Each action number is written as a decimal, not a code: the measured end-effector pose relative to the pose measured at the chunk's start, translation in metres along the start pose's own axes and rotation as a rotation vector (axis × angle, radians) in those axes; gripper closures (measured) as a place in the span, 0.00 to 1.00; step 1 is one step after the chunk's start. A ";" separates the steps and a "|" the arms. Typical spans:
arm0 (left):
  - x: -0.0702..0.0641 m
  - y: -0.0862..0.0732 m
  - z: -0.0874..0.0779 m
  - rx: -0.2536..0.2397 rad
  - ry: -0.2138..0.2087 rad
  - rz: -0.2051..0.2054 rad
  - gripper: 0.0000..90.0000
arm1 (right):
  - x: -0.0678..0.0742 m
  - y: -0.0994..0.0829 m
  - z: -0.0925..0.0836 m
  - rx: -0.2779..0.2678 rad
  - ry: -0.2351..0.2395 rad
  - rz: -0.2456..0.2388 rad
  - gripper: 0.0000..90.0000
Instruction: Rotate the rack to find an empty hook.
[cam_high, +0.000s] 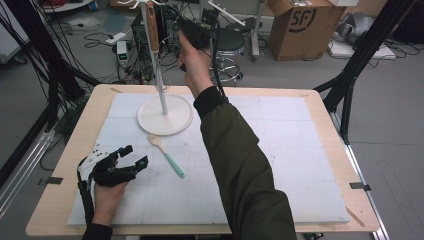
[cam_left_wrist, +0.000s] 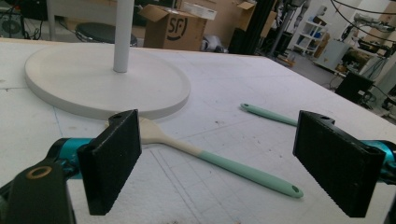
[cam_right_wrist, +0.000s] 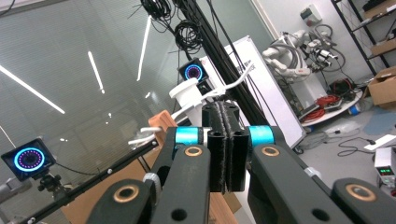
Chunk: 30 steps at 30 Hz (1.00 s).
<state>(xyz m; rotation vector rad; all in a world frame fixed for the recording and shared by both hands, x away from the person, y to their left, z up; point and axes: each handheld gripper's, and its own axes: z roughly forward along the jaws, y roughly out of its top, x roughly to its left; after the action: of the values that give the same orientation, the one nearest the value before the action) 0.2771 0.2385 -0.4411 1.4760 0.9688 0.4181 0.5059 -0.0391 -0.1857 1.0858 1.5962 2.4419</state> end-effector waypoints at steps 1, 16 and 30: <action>0.000 0.000 0.000 0.001 0.002 0.003 0.18 | 0.000 0.000 0.001 0.002 0.000 -0.001 1.00; 0.001 0.000 0.000 0.000 0.006 0.000 0.18 | 0.010 0.003 0.009 0.031 0.037 -0.011 1.00; 0.001 0.001 -0.002 -0.004 0.006 0.004 0.18 | 0.022 -0.006 0.017 0.038 0.038 -0.015 1.00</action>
<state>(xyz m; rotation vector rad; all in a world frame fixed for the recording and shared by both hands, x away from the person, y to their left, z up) 0.2764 0.2401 -0.4405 1.4743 0.9696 0.4275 0.4963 -0.0144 -0.1749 1.0347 1.6621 2.4474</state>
